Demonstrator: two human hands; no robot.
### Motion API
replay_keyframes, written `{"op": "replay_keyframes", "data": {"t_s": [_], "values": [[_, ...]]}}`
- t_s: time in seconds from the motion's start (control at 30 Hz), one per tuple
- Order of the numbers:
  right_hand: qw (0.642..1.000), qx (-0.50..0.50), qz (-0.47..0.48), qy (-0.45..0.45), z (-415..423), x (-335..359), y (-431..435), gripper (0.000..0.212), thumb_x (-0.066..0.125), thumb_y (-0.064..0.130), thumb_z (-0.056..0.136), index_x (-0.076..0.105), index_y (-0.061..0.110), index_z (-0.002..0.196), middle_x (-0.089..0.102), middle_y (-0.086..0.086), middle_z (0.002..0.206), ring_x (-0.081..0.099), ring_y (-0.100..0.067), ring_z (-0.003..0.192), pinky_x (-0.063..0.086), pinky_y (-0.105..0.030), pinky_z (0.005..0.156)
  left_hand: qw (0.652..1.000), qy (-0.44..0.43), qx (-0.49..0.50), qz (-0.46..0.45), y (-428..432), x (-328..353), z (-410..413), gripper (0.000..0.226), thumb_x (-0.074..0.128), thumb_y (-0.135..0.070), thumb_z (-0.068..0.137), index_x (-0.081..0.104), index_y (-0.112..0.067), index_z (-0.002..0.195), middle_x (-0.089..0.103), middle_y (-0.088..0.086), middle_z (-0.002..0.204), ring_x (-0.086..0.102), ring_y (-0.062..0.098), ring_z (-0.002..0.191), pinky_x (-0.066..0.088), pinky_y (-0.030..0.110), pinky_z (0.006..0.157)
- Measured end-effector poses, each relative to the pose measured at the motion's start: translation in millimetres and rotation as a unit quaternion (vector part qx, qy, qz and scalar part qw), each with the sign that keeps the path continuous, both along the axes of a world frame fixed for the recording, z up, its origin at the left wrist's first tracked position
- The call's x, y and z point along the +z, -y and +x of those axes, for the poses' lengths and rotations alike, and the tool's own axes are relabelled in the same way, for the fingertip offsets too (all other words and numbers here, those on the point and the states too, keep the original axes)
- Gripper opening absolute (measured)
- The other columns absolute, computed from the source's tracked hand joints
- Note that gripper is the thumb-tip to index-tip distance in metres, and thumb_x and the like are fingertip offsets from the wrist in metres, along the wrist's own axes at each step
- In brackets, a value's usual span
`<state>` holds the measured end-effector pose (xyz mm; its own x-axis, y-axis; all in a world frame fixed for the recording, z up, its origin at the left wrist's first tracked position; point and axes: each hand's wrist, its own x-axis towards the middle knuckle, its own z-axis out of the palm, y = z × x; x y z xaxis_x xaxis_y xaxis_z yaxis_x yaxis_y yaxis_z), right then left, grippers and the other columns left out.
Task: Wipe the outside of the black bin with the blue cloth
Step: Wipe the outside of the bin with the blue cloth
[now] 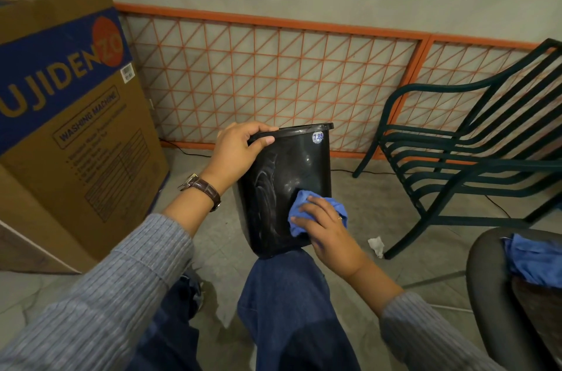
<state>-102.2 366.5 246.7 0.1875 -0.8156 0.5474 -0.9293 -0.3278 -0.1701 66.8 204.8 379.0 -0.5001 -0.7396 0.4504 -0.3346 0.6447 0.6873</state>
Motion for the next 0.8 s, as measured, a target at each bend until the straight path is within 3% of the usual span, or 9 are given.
{"op": "replay_keyframes", "data": {"t_s": [0.07,0.17,0.27,0.47,0.53,0.67,0.73,0.8], "values": [[0.999,-0.026,-0.015,0.040,20.0,-0.8,7.0,0.036,0.046,0.010,0.088,0.051,0.016,0.124,0.042,-0.004,0.131,0.031,-0.028,0.133,0.029,-0.045,0.110,1.000,0.003,-0.008,0.000,-0.5,0.7,-3.4,0.019,0.061,-0.027,0.086,0.067,-0.030,0.104,0.056,-0.025,0.091,0.053,0.013,0.096,0.042,0.045,0.093],[0.999,0.039,-0.016,-0.016,29.8,-10.1,6.8,0.040,0.050,0.008,0.089,0.048,0.014,0.128,0.040,-0.005,0.134,0.029,-0.029,0.134,0.022,-0.042,0.114,1.000,0.002,-0.024,0.008,-0.9,2.0,-5.6,0.019,0.062,-0.028,0.086,0.066,-0.033,0.103,0.056,-0.028,0.089,0.055,0.015,0.098,0.044,0.045,0.092],[0.996,0.075,-0.003,-0.042,7.9,-5.3,1.3,0.036,0.049,0.009,0.089,0.052,0.016,0.125,0.042,-0.003,0.133,0.031,-0.027,0.133,0.024,-0.041,0.112,1.000,0.004,-0.016,0.010,0.3,1.3,-2.9,0.019,0.061,-0.029,0.086,0.063,-0.039,0.103,0.057,-0.024,0.091,0.054,0.015,0.099,0.042,0.047,0.094],[0.992,-0.072,-0.041,0.098,19.4,20.3,28.0,0.036,0.049,0.015,0.090,0.051,0.017,0.125,0.040,-0.003,0.132,0.028,-0.026,0.134,0.023,-0.038,0.113,1.000,-0.002,-0.012,-0.006,1.5,-1.8,-4.4,0.020,0.060,-0.032,0.086,0.064,-0.038,0.105,0.064,-0.017,0.104,0.054,0.015,0.100,0.040,0.047,0.095],[0.995,-0.064,-0.036,0.071,28.1,13.8,26.8,0.042,0.051,0.013,0.089,0.047,0.018,0.131,0.037,-0.003,0.136,0.025,-0.027,0.137,0.022,-0.041,0.114,1.000,-0.009,-0.008,-0.011,2.2,-4.3,-3.4,0.020,0.061,-0.032,0.085,0.062,-0.042,0.103,0.063,-0.021,0.101,0.054,0.013,0.098,0.040,0.046,0.094],[0.997,0.006,-0.022,-0.070,-1.0,10.7,12.2,0.048,0.053,0.021,0.088,0.045,0.021,0.135,0.039,-0.001,0.138,0.028,-0.024,0.136,0.023,-0.040,0.113,0.999,-0.009,0.015,-0.043,-2.9,-7.9,-2.6,0.020,0.060,-0.032,0.086,0.063,-0.040,0.104,0.058,-0.025,0.095,0.048,0.008,0.090,0.036,0.041,0.092],[0.998,-0.036,-0.038,-0.018,-7.5,18.2,16.9,0.046,0.055,0.022,0.088,0.047,0.025,0.132,0.038,0.000,0.138,0.028,-0.023,0.135,0.028,-0.042,0.111,0.997,-0.015,0.030,-0.070,-7.8,-7.1,-4.3,0.019,0.060,-0.031,0.087,0.065,-0.036,0.105,0.058,-0.024,0.093,0.043,0.004,0.086,0.032,0.036,0.088],[0.985,-0.111,-0.067,0.115,3.2,26.7,27.3,0.045,0.061,0.015,0.086,0.049,0.027,0.128,0.034,-0.001,0.137,0.026,-0.019,0.133,0.030,-0.038,0.108,0.995,-0.010,0.040,-0.086,-10.9,-5.6,-6.5,0.020,0.059,-0.030,0.087,0.066,-0.035,0.105,0.061,-0.020,0.095,0.040,0.003,0.086,0.025,0.030,0.083]]}}
